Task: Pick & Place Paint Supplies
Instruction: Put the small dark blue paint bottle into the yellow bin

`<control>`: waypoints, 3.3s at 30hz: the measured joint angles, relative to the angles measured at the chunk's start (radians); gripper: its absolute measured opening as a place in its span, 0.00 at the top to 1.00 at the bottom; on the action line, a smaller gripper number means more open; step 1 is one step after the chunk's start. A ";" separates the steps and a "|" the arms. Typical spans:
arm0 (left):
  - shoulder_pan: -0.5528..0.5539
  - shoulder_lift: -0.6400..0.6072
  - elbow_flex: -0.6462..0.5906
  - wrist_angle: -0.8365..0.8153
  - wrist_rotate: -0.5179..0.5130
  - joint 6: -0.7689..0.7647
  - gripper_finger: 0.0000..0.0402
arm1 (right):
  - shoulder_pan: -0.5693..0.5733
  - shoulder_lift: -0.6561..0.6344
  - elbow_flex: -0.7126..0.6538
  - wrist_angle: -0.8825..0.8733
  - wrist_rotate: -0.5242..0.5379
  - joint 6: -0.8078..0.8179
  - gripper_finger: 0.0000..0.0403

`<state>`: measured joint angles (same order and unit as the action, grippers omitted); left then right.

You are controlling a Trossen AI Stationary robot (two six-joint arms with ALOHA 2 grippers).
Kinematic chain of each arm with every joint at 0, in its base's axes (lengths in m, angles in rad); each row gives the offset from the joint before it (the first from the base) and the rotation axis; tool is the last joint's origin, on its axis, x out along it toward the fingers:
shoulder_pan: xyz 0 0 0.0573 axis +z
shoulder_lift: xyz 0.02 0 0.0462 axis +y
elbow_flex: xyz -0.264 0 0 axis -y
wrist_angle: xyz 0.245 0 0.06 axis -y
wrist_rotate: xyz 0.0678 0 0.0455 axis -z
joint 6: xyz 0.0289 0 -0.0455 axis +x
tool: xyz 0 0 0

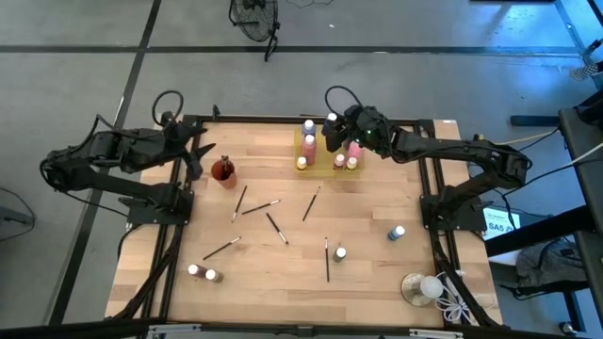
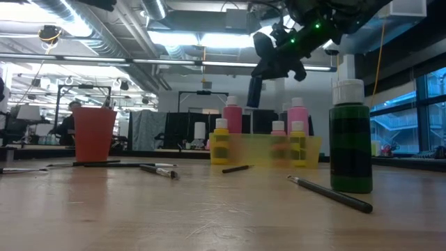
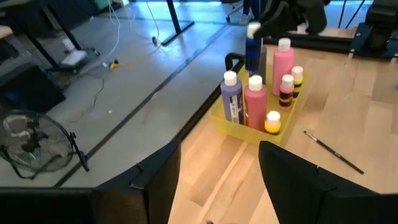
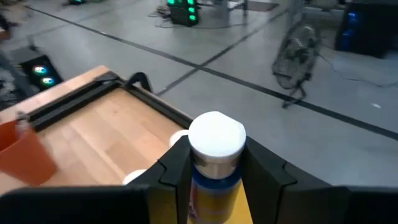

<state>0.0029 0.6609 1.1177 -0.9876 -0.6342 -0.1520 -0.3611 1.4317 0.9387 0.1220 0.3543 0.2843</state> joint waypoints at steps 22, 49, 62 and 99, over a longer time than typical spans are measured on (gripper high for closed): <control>0.000 0.000 -0.035 0.096 0.059 -0.028 0.47 | -0.039 0.102 0.016 -0.022 0.011 0.120 0.73; 0.000 0.000 -0.035 0.095 0.052 -0.028 0.47 | 0.046 0.098 0.186 -0.249 -0.036 -0.048 0.73; 0.000 0.000 -0.035 0.094 0.058 -0.045 0.47 | 0.220 -0.022 0.235 -0.520 0.159 0.010 0.73; 0.000 0.000 -0.035 0.098 0.102 -0.101 0.47 | 0.277 0.223 0.095 -0.159 0.173 0.074 0.73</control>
<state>0.0029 0.6609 1.0828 -0.8898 -0.5320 -0.2531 -0.0841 1.6544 1.0340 -0.0366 0.5269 0.3584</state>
